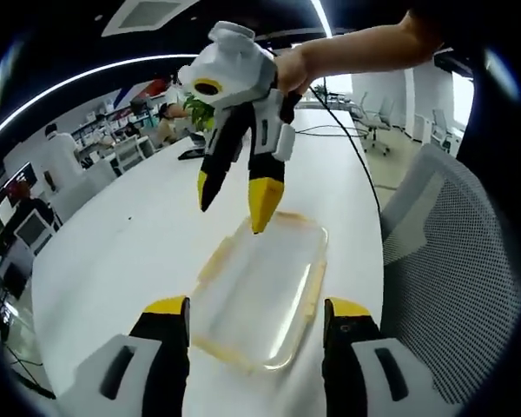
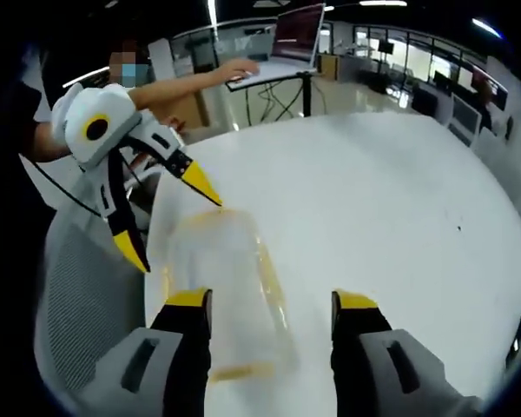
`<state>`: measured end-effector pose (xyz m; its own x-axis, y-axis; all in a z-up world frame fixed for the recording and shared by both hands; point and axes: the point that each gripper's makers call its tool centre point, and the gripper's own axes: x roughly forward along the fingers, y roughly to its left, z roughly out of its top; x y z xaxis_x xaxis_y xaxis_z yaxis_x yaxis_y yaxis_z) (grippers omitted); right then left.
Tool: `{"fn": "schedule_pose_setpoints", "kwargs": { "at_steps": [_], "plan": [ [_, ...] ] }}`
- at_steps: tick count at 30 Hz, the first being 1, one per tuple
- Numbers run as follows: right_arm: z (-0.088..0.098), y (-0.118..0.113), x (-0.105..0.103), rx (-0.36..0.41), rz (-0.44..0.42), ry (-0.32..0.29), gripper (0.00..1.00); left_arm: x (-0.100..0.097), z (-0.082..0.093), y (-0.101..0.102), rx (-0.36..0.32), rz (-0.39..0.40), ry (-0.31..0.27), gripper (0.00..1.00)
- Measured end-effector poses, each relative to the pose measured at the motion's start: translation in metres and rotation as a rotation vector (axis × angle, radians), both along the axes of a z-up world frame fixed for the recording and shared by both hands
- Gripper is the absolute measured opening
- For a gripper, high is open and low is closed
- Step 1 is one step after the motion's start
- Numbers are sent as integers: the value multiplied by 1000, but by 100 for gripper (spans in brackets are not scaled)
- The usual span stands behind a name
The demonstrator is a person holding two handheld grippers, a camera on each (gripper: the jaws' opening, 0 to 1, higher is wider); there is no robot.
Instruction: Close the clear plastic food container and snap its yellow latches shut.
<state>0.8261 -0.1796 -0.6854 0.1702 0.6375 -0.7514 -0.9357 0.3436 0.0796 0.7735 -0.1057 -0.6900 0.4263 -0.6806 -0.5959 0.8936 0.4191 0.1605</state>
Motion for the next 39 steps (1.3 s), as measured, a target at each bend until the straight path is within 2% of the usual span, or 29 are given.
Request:
{"fn": "schedule_pose_setpoints", "kwargs": {
  "at_steps": [11, 21, 32, 39],
  "plan": [
    [6, -19, -14, 30, -79, -86, 61, 1, -3, 15, -18, 81, 6, 72],
    [-6, -36, -36, 21, -133, -110, 62, 0, -8, 25, -29, 132, 28, 77],
    [-19, -37, -56, 45, -187, -133, 62, -4, -22, 31, -30, 173, 50, 75],
    [-34, -38, -69, 27, -212, -131, 59, -7, -30, 27, -26, 167, 63, 65]
  ]
}}
